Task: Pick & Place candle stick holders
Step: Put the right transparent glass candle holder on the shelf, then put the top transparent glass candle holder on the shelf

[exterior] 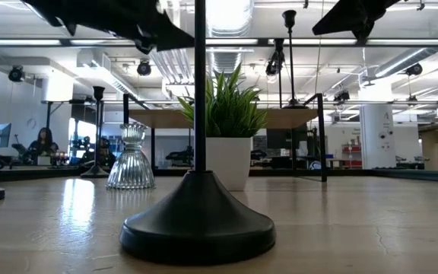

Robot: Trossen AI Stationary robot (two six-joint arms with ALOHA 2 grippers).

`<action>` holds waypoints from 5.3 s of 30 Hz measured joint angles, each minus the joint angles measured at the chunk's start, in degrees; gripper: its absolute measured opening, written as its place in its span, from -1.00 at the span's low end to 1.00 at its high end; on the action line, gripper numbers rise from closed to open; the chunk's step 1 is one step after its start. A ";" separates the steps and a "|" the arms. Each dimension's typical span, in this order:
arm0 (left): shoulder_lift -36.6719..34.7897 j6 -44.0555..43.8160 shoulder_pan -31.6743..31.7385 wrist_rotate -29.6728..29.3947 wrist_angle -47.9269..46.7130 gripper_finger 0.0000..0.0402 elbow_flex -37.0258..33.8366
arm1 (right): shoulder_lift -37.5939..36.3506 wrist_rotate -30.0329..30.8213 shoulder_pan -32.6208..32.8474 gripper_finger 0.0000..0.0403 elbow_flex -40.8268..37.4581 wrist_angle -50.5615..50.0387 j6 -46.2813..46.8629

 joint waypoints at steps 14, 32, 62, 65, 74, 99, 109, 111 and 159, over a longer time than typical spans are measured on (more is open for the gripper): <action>13.99 -1.27 9.04 7.57 0.98 -0.99 8.69 | -0.54 0.18 -3.75 -0.96 -0.42 -4.72 -0.78; 22.70 -2.92 14.99 10.85 1.08 -1.00 14.90 | -13.44 0.46 -5.49 -0.96 -6.34 -9.91 2.10; 33.11 -1.08 21.01 14.72 0.63 -1.00 24.45 | -17.62 0.41 -5.42 -0.96 -9.42 -8.79 1.94; 32.96 -1.08 21.39 14.74 0.81 -1.00 24.43 | -17.62 0.40 -5.42 -0.96 -9.42 -8.79 1.89; 33.00 -1.08 22.13 15.93 0.97 -1.00 24.78 | -17.62 0.37 -5.42 -0.96 -9.42 -8.78 2.27; 33.00 -1.12 24.97 20.54 2.50 -1.00 26.45 | -17.62 0.34 -5.42 -0.96 -9.42 -8.69 2.36; 32.98 -2.71 25.58 25.94 2.25 -1.00 26.36 | -17.62 0.34 -5.42 -0.96 -9.42 -8.69 2.52; 32.60 -3.70 25.54 30.20 0.08 -1.00 26.34 | -17.55 0.34 -5.42 -0.96 -9.42 -8.71 2.77; -28.56 -23.46 6.31 18.62 -25.57 -0.81 -28.02 | -17.51 -0.16 -5.42 -0.96 -10.05 -8.34 5.99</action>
